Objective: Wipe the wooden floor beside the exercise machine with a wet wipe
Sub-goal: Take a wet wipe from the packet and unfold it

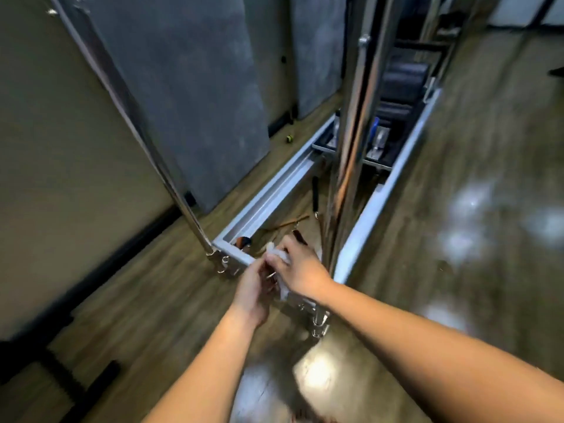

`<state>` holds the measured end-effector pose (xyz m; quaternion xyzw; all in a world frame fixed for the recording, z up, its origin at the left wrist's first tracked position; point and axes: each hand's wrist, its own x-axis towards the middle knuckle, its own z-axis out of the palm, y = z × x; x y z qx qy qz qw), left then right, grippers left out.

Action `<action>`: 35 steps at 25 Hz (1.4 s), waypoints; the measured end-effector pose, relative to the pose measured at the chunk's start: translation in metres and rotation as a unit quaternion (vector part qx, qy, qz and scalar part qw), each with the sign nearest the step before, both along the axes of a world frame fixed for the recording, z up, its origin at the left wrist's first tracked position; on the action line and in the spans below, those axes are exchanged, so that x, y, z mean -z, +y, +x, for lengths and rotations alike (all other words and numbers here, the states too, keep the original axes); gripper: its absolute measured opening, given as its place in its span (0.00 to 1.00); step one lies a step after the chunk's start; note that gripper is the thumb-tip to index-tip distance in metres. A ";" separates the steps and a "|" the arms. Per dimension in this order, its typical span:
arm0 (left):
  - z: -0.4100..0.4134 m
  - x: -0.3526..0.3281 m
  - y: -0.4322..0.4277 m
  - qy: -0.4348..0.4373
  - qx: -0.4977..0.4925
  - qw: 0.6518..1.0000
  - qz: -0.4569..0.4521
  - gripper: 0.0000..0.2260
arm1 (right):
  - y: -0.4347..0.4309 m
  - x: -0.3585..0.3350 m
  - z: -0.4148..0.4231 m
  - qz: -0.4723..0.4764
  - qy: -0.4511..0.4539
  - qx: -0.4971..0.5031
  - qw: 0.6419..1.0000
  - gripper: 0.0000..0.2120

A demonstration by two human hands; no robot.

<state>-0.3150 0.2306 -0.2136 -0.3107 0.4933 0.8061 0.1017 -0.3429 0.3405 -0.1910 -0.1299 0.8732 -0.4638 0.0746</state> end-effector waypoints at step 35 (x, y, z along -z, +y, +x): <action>0.094 0.284 0.496 -0.204 0.021 0.960 -0.193 0.18 | 0.562 0.283 0.042 0.113 -0.299 0.146 0.936 0.13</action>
